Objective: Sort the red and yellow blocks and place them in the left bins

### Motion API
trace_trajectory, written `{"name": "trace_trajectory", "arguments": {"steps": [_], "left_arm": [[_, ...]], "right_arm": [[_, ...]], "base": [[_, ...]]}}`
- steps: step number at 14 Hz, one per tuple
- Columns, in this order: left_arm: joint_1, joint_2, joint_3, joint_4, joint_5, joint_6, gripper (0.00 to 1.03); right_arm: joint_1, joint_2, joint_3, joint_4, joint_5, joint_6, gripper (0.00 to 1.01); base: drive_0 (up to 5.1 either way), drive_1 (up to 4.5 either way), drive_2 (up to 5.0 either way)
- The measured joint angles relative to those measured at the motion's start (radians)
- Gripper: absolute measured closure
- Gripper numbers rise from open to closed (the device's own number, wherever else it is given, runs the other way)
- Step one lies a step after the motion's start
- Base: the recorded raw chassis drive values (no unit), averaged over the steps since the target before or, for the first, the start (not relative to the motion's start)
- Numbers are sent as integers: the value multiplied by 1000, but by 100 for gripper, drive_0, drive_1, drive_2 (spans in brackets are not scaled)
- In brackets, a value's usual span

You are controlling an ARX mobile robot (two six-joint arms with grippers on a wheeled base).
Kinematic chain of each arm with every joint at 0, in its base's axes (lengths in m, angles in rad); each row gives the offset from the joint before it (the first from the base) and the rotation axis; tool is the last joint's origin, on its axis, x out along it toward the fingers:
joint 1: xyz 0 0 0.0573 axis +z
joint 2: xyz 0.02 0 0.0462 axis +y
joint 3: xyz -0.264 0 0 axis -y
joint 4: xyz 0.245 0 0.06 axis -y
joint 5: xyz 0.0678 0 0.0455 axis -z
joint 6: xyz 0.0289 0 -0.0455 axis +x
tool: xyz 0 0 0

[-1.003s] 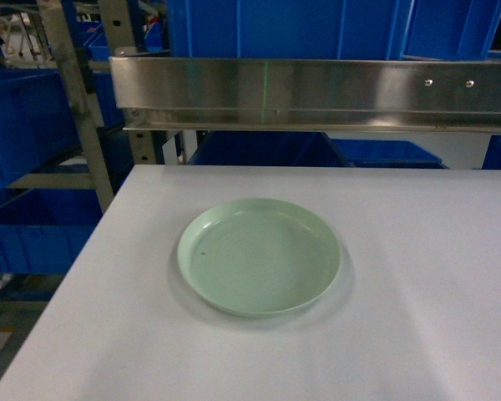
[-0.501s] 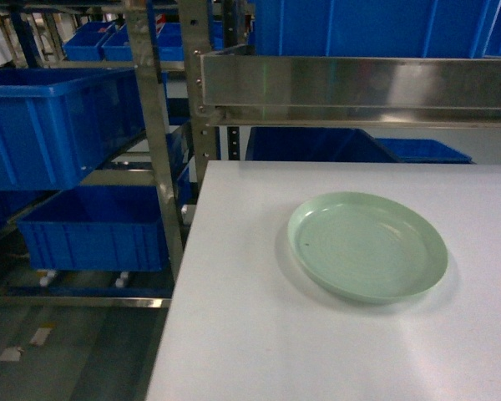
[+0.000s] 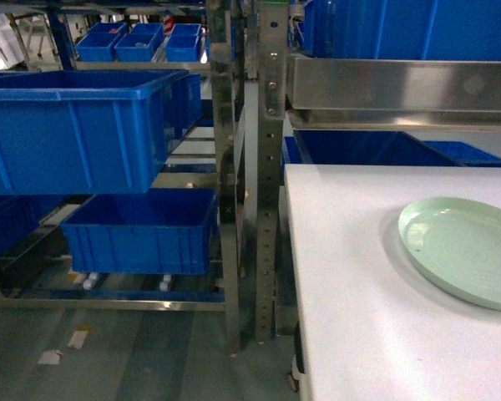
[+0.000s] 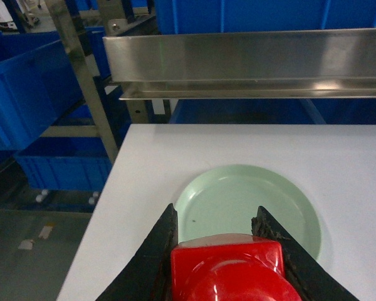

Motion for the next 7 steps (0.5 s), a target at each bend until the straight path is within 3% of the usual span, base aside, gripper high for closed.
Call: {"name": "trace_trajectory", "arguments": {"steps": [7], "left_arm": [[0, 0, 0, -1, -1, 0, 77]], "right_arm": [[0, 0, 0, 4, 0, 0, 73]], "base": [[-494, 249, 249]]}}
